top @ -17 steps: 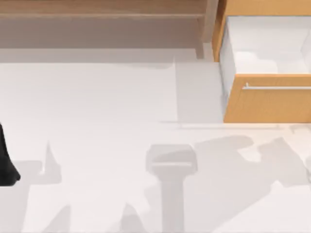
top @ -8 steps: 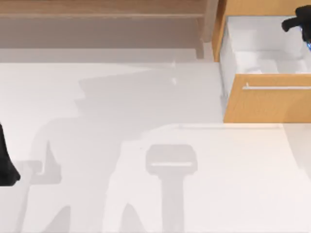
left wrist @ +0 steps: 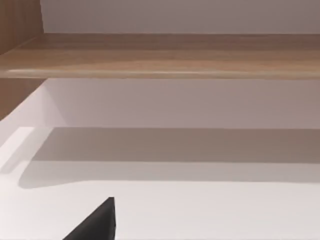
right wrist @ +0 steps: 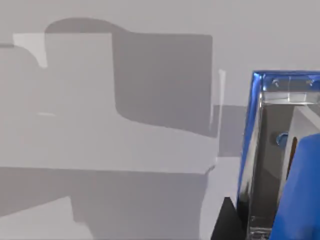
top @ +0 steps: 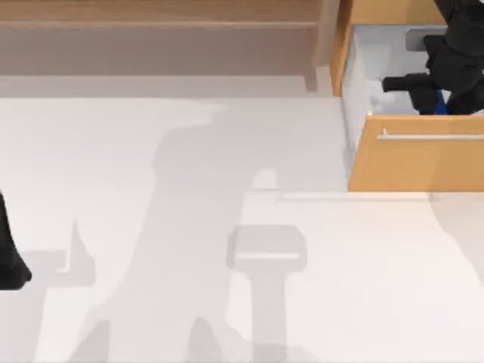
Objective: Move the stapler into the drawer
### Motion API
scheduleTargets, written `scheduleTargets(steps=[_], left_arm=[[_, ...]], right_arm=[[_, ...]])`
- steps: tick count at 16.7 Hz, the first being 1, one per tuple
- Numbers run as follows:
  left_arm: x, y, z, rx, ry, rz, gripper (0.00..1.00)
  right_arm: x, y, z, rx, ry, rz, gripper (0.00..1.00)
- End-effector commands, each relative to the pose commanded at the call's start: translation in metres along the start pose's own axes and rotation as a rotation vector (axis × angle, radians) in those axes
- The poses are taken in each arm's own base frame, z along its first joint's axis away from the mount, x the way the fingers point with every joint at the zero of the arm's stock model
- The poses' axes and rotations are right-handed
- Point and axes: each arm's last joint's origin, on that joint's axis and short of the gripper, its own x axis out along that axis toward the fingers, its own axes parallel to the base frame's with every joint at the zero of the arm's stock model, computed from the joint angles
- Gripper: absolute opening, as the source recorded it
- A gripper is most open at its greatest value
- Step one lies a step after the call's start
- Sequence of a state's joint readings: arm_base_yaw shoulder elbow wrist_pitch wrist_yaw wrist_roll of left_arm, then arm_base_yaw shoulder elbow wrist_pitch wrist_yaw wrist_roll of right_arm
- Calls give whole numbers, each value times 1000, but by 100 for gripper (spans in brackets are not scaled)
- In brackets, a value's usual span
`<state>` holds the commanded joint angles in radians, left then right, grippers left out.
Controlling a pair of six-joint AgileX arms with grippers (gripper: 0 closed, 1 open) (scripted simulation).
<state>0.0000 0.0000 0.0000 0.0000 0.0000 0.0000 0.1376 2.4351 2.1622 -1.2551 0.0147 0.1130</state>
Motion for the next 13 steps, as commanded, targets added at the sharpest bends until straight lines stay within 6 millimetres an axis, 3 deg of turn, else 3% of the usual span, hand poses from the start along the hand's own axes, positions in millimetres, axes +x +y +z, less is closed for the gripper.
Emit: scheduleTargets(steps=[13], left_arm=[[0,0,0,0,0,0,100]], right_arm=[[12,-1,-1,34,25,0,0]])
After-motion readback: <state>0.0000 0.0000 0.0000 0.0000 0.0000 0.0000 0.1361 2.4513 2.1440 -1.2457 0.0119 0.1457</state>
